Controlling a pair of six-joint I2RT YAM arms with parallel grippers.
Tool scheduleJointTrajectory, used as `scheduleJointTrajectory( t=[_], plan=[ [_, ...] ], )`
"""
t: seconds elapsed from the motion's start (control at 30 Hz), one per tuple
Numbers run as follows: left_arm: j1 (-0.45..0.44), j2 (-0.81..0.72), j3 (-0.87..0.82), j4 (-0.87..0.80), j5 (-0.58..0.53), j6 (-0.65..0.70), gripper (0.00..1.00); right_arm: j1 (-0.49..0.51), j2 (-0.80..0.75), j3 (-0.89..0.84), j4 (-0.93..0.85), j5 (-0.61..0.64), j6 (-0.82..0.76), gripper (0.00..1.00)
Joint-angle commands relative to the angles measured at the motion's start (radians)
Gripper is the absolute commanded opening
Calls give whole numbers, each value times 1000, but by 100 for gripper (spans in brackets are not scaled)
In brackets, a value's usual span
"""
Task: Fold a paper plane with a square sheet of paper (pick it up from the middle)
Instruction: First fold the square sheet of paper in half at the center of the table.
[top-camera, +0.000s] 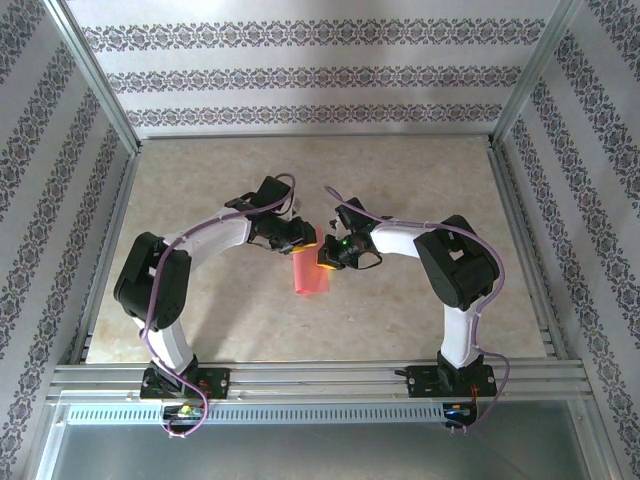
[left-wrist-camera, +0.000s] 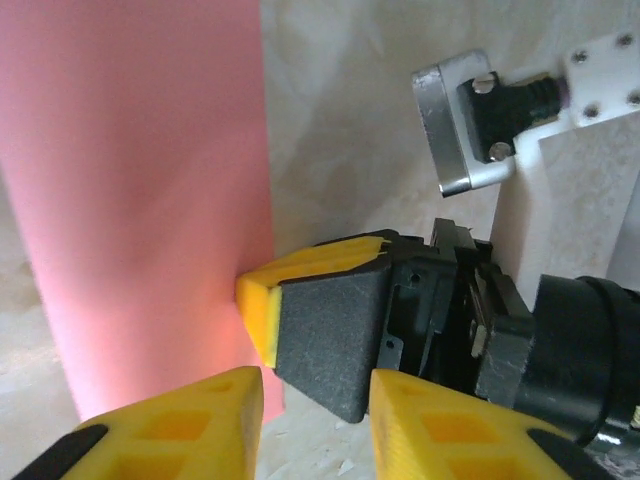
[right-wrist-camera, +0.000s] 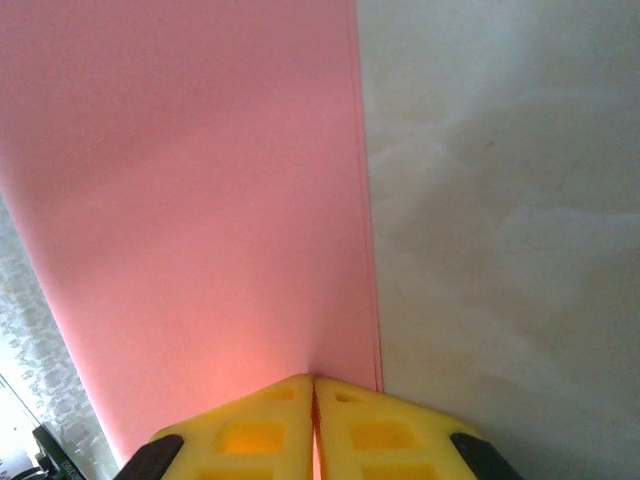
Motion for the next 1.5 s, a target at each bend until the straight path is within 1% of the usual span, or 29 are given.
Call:
scheduleJointTrajectory(
  t=[0.0, 0.2, 0.47, 0.87, 1.1, 1.33, 1.47],
  plan=[
    [-7, 45, 14, -9, 46, -7, 32, 20, 101, -42, -99, 166, -15, 11],
    [-7, 77, -19, 12, 41, -19, 29, 23, 94, -44, -102, 182, -14, 11],
    [-7, 120, -8, -89, -71, 58, 27, 23, 105, -36, -116, 187, -12, 11],
    [-4, 145, -5, -148, -170, 116, 26, 23, 116, -35, -125, 192, -9, 11],
    [20, 139, -51, -112, -159, 160, 26, 20, 122, -39, -134, 199, -9, 11],
    [56, 109, -95, -44, -64, 217, 26, 12, 106, -46, -158, 221, -21, 11],
    [68, 51, -94, -39, -75, 238, 27, 8, 103, -42, -161, 221, -26, 11]
  ],
)
